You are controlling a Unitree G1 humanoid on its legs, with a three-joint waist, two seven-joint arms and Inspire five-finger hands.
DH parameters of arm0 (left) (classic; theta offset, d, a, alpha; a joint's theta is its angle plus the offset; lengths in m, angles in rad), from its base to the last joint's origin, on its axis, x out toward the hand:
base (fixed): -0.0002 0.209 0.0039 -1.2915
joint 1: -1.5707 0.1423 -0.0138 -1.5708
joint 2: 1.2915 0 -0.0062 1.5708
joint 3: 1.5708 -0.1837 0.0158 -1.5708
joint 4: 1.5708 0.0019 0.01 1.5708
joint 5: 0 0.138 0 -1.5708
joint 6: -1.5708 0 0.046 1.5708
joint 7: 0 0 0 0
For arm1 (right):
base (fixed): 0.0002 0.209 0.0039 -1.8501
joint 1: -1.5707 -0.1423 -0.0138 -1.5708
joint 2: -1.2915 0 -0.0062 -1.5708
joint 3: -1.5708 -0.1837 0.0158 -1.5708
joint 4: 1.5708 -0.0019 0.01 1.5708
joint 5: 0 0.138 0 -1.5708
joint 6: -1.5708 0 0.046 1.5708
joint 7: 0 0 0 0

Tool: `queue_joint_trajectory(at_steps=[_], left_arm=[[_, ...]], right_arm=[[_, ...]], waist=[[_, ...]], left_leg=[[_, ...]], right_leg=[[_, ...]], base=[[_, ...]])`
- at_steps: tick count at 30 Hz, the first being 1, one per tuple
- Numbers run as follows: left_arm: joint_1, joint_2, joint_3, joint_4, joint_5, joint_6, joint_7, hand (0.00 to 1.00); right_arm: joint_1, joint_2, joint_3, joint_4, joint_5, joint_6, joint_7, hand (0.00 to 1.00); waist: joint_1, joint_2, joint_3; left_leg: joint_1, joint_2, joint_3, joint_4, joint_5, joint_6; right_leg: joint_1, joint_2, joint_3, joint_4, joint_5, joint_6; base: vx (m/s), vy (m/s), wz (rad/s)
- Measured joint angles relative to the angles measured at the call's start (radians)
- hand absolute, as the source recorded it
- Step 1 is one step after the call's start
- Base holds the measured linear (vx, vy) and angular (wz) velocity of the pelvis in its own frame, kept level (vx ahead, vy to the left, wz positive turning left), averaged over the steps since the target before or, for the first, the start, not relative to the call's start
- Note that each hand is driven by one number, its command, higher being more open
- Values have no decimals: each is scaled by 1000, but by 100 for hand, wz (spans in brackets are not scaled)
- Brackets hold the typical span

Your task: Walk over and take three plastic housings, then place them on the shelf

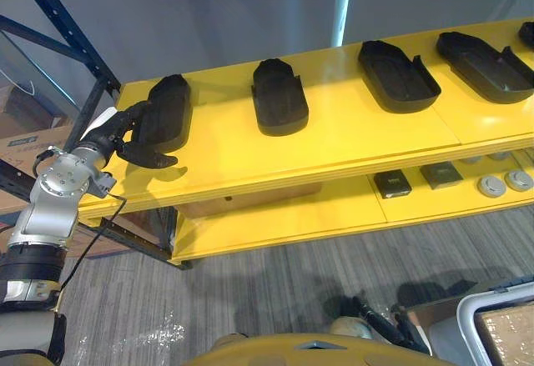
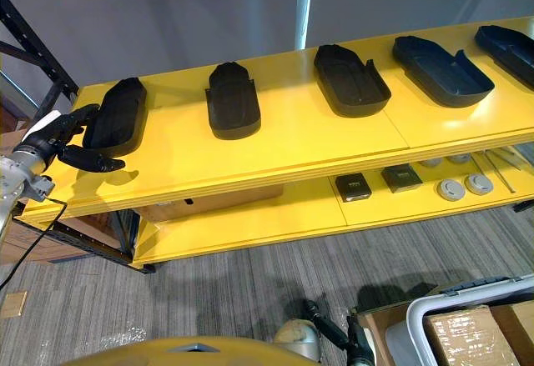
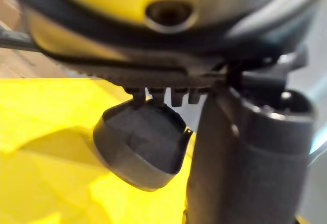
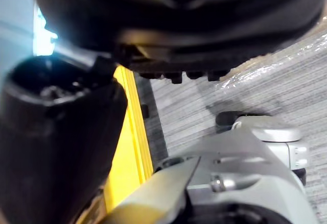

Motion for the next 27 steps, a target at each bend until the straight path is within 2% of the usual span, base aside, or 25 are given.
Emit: queue_joint_trajectory(at_steps=[11,27], left_arm=[[-33,0,-49,35,12,25,-40,100],[-70,0,-49,30,12,41,-123,100]], right_arm=[[-2,0,0,-11,14,12,0,100],[-57,1,-4,-20,16,12,0,100]], waist=[[-5,-5,34],[-3,-15,79]], left_leg=[[-2,6,8,20,-14,-1],[-36,32,7,86,-49,-7]], right_leg=[[-1,2,8,3,-5,-7],[-29,8,18,50,-27,-5]], base=[[-4,0,-2],[2,0,0]])
